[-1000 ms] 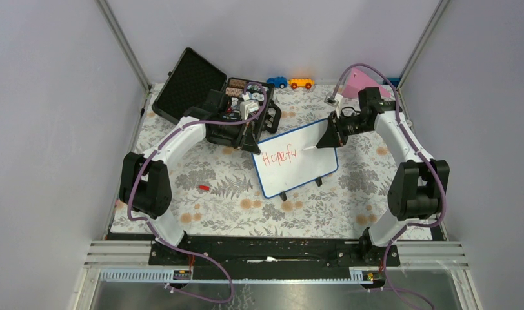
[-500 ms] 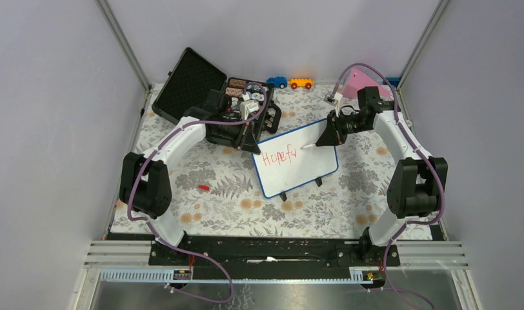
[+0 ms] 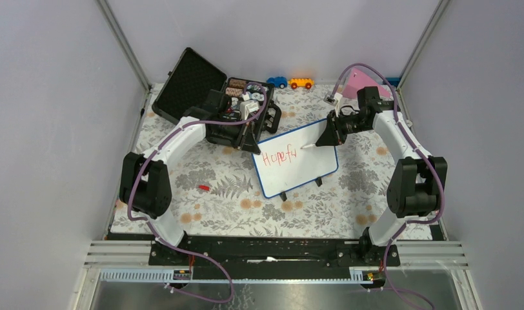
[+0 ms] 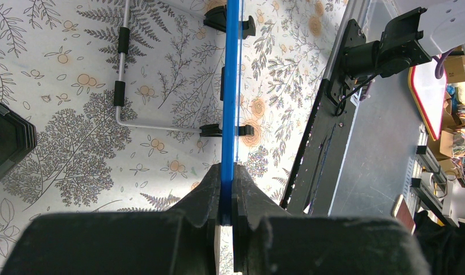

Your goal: Write a sentence on the whiteboard

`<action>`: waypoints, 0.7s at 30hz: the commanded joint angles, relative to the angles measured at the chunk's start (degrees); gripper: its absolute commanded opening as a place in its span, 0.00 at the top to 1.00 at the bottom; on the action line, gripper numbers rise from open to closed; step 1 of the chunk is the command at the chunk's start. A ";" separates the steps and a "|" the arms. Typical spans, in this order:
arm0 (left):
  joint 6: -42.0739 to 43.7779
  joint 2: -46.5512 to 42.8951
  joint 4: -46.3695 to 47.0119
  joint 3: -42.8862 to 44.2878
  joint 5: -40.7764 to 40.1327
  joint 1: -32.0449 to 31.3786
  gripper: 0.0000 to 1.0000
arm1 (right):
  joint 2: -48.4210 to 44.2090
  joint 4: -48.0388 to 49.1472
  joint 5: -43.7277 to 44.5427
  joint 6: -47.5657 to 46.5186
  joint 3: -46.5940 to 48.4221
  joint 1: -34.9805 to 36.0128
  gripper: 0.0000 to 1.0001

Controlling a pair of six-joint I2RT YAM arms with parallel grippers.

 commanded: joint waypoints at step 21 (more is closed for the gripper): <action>1.64 0.35 0.24 0.74 -0.91 -0.67 1.00 | 0.84 0.35 0.71 -0.50 0.76 3.02 1.00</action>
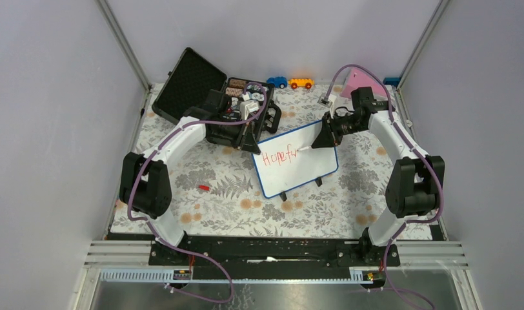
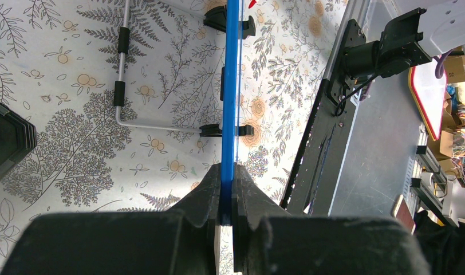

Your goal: Write a sentence on the whiteboard

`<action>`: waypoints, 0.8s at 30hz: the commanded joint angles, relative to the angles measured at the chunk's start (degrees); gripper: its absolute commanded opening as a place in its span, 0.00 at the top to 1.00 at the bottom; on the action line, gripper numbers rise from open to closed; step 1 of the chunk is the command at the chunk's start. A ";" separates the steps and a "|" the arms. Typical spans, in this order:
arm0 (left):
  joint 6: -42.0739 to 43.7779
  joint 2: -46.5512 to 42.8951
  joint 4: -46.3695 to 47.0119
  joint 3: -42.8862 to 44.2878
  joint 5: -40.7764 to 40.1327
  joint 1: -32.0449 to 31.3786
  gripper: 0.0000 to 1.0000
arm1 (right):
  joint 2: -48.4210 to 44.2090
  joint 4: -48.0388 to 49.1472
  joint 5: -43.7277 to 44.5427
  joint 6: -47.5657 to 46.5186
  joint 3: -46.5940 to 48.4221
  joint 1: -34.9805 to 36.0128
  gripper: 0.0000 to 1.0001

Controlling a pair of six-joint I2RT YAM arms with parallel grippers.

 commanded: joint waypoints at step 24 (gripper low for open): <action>1.86 -0.02 0.26 0.30 -1.02 -0.73 1.00 | 1.97 0.84 3.65 0.22 3.07 -0.74 1.00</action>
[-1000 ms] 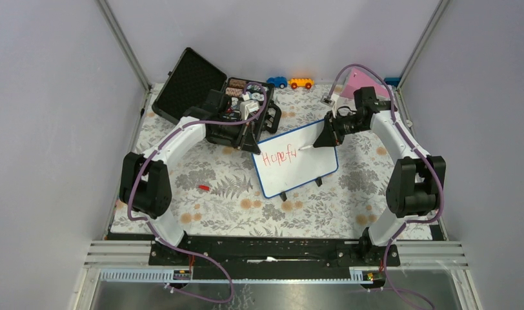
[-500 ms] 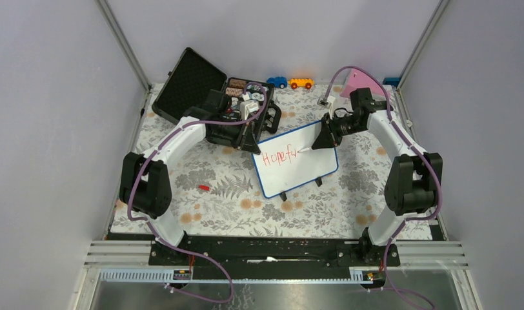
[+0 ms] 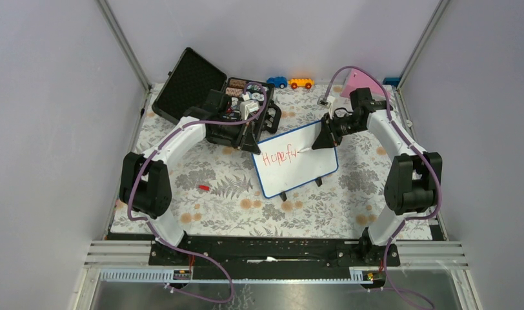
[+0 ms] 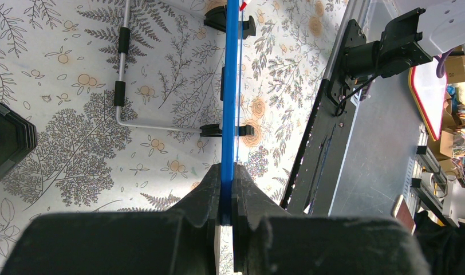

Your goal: Write a sentence on the whiteboard

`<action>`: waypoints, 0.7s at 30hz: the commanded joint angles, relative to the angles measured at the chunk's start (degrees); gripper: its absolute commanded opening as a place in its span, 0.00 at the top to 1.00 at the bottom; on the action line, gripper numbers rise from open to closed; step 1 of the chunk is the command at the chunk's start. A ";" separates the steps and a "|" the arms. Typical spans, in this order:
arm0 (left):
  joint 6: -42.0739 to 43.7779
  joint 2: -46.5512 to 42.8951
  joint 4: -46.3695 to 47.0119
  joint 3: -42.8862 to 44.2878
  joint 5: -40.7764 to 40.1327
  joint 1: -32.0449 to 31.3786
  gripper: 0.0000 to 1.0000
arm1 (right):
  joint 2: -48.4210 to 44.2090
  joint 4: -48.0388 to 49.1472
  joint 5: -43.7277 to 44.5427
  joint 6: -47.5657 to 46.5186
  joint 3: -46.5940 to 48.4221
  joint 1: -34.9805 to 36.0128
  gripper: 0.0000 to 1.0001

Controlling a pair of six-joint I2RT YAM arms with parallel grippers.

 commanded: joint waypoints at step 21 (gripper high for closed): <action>1.95 -0.48 0.24 0.00 -1.09 -0.74 1.00 | 1.10 0.61 0.45 0.91 5.47 -0.33 1.00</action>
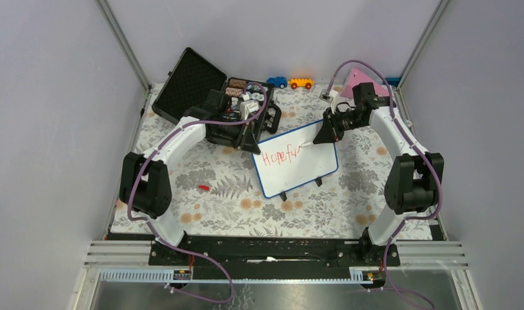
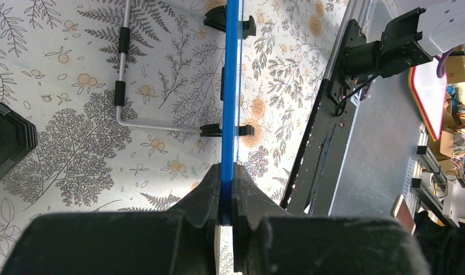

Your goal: Write a sentence on the whiteboard

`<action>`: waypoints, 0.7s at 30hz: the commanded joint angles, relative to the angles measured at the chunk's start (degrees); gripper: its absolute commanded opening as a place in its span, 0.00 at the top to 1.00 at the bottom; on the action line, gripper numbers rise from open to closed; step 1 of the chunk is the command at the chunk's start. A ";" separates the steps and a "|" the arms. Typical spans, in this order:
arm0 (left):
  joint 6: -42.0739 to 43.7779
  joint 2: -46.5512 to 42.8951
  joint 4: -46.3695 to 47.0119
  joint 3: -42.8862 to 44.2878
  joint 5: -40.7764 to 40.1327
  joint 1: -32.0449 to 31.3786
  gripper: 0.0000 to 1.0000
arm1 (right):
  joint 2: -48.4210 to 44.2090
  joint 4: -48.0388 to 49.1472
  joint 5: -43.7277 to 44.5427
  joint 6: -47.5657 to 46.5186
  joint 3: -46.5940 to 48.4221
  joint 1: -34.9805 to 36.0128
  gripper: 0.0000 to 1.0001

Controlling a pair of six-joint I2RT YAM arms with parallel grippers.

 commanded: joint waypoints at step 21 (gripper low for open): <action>1.86 -0.40 0.25 0.11 -1.06 -0.71 1.00 | 0.06 1.58 0.49 -1.24 -2.60 1.84 1.00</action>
